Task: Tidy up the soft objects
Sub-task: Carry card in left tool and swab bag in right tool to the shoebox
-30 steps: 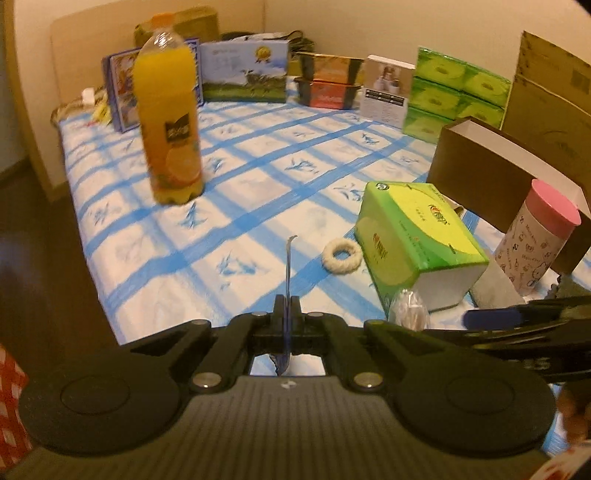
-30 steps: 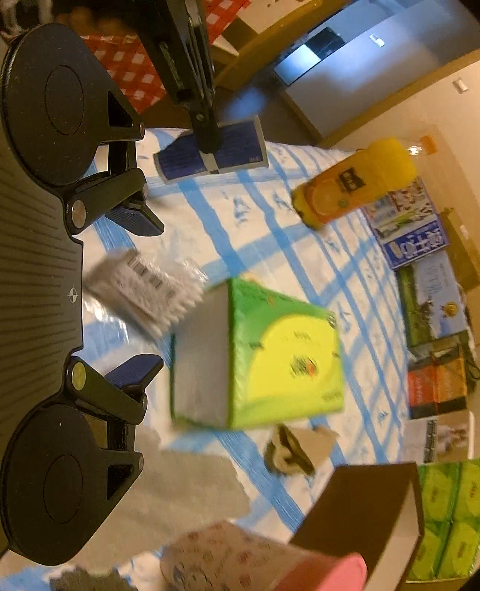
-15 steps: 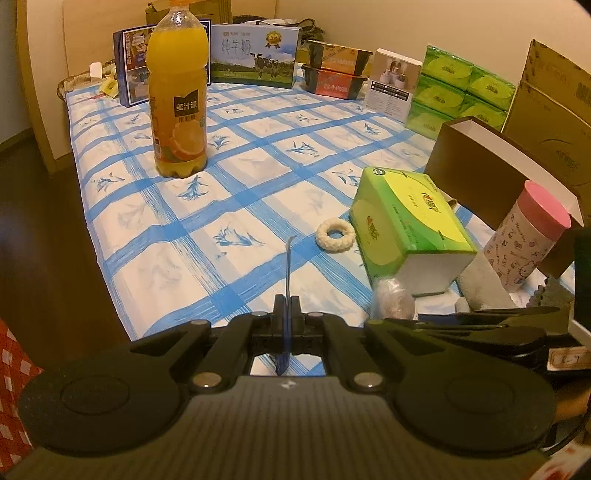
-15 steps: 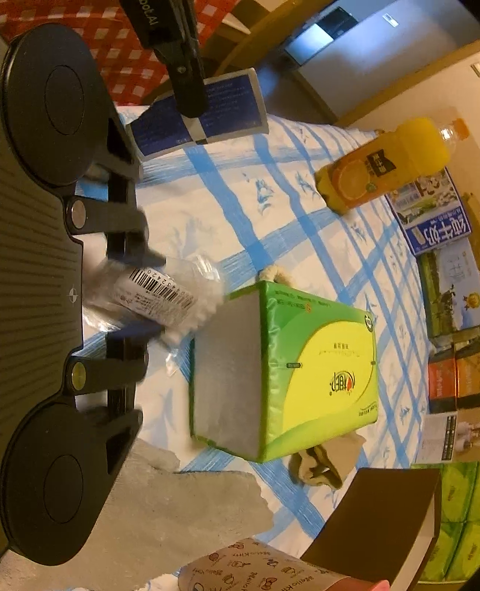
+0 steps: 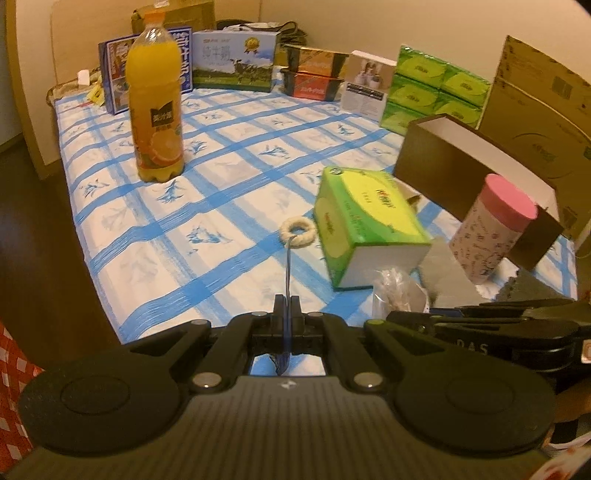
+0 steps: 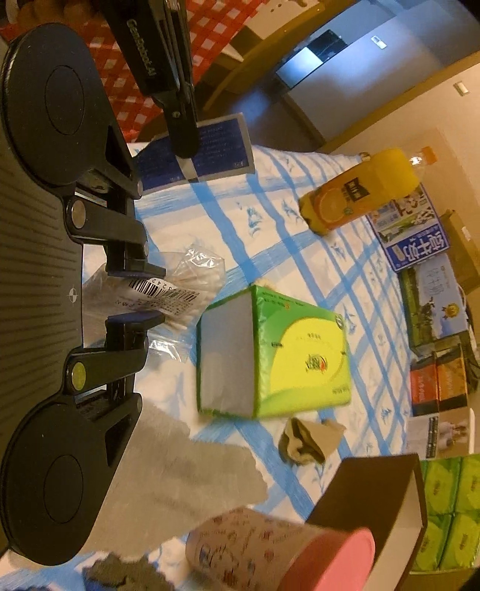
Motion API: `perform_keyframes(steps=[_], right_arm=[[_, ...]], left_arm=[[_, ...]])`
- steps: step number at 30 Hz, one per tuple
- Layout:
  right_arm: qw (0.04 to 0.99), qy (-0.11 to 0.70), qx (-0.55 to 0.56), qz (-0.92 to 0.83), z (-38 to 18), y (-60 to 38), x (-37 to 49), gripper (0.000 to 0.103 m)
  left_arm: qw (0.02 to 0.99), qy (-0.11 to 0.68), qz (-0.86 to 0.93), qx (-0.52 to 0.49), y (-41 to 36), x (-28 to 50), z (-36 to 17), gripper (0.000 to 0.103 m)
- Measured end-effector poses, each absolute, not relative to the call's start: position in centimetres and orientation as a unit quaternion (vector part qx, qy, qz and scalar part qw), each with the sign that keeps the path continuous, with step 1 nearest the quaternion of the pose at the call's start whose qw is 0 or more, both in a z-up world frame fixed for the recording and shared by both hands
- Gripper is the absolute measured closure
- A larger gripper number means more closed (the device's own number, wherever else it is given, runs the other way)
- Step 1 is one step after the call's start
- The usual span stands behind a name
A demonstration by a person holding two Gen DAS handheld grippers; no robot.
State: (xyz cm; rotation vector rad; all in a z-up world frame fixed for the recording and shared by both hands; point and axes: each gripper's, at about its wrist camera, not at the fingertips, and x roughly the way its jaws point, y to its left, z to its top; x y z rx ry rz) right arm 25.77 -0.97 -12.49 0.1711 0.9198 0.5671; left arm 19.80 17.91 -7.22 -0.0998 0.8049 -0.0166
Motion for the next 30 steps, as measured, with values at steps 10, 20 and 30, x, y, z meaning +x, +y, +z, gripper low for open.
perform_keyframes(steps=[10,20,30], right_arm=[[0.867,0.420,0.100,0.247,-9.8,-6.8,23.1,0.085],[0.886,0.406,0.118,0.192,-7.8,-14.3,21.3,0.085],[0.905,0.384,0.144,0.114,-6.1,-22.2,22.1,0.085]], left_arm=[[0.924,0.378,-0.050,-0.028,12.7,18.5,-4.9,0.102],[0.925,0.367,-0.103,-0.001,6.6,19.0,-3.4,0.102],[0.926,0.349,-0.145,0.025,2.6,22.5,-2.3,0.102]])
